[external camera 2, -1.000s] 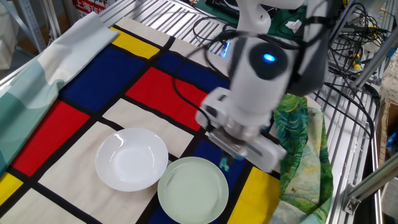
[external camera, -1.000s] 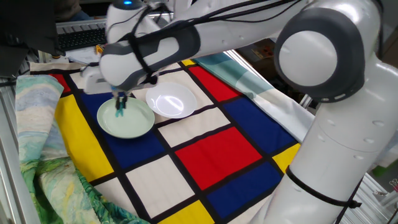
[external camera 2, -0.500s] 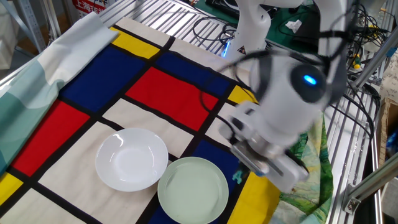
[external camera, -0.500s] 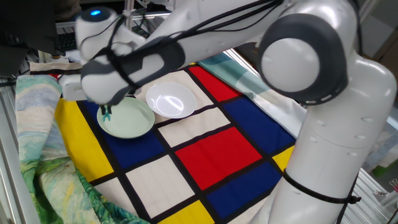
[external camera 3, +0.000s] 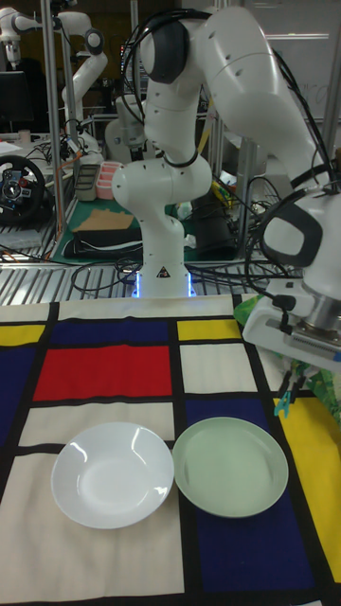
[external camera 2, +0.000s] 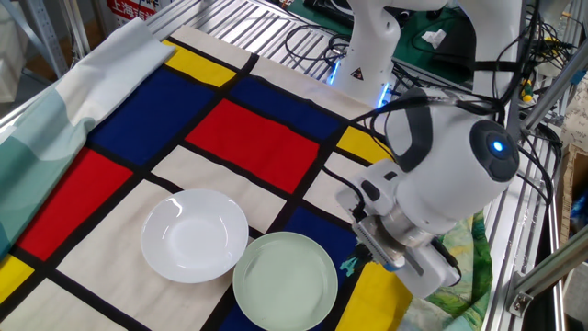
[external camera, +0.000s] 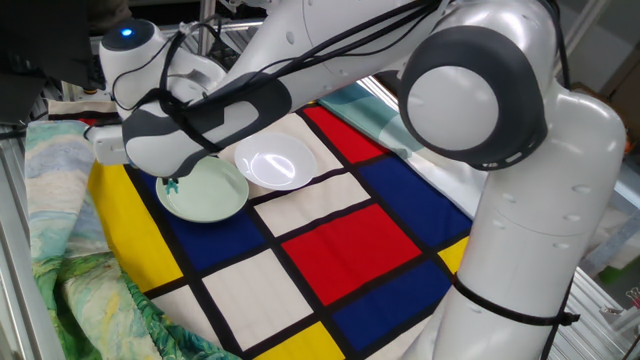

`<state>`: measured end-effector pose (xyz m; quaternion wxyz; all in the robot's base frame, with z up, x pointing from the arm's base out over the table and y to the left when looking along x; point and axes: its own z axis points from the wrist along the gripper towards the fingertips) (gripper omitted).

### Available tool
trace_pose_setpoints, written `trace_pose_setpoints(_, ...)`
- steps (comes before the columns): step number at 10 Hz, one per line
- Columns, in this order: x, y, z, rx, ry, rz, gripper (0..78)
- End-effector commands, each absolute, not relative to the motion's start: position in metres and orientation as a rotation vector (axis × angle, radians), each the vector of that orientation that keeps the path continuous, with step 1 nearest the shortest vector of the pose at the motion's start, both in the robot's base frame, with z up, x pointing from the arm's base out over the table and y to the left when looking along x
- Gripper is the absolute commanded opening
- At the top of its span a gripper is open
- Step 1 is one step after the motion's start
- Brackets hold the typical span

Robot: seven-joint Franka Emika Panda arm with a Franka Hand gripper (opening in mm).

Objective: Use a clamp

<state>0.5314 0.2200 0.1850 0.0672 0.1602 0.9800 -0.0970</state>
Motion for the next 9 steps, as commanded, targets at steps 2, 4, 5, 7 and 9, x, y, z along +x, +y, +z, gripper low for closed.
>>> trace_pose_setpoints(2, 0.5319, 0.2207, 0.1869, 0.389, 2.988, -0.264, 1.1)
trace_pose_setpoints(4, 0.5319, 0.2207, 0.1869, 0.173, 3.002, -0.274, 1.1)
trace_pose_setpoints(5, 0.5319, 0.2207, 0.1869, 0.068, 2.993, -0.287, 1.1)
trace_pose_setpoints(7, 0.5319, 0.2207, 0.1869, 0.0, 2.979, -0.319, 1.1)
trace_pose_setpoints(9, 0.5315, 0.2262, 0.1864, 0.039, 2.966, -0.376, 1.1)
